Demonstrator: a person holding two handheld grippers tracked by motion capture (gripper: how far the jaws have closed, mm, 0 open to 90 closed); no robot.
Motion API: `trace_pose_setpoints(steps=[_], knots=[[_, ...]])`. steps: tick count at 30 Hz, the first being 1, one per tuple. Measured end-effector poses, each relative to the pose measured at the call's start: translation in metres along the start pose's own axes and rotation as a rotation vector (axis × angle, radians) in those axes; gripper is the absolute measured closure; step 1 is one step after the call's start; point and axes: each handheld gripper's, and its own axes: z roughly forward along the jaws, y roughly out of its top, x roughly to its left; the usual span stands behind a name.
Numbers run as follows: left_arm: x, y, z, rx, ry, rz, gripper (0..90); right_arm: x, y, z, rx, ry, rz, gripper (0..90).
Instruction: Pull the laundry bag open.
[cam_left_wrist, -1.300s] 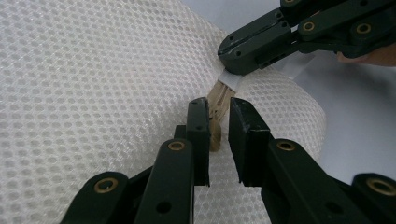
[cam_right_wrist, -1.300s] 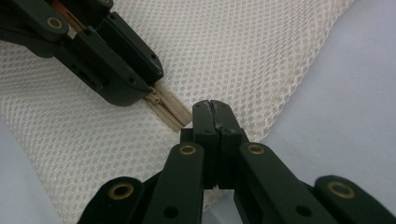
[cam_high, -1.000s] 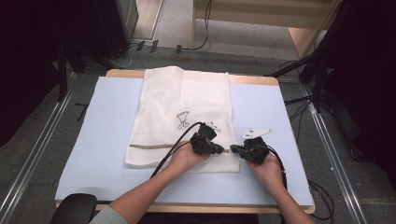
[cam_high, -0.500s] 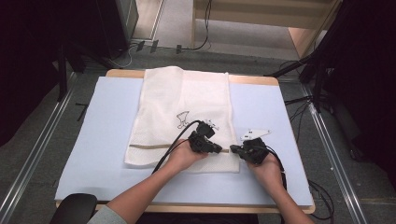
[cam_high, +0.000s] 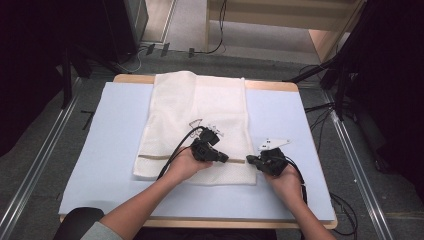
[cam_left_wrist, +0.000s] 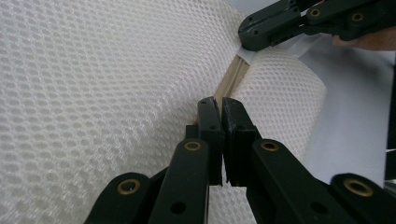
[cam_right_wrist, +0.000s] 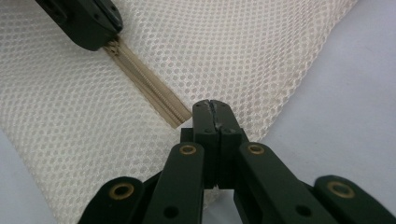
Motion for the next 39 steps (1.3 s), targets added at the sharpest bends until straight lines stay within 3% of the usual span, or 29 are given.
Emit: trace_pose_setpoints(steps=[6, 19, 39], knots=[[0.008, -0.007, -0.011, 0.018, 0.005, -0.017, 88.8, 0.0, 0.0, 0.0, -0.003, -0.001, -0.003, 90.0], [0.021, -0.019, -0.035, 0.005, -0.016, -0.055, 88.8, 0.0, 0.0, 0.0, -0.004, -0.003, -0.008, 90.0], [0.043, -0.042, -0.073, 0.001, -0.006, -0.098, 88.9, -0.001, -0.001, 0.0, -0.008, 0.002, 0.003, 90.0]])
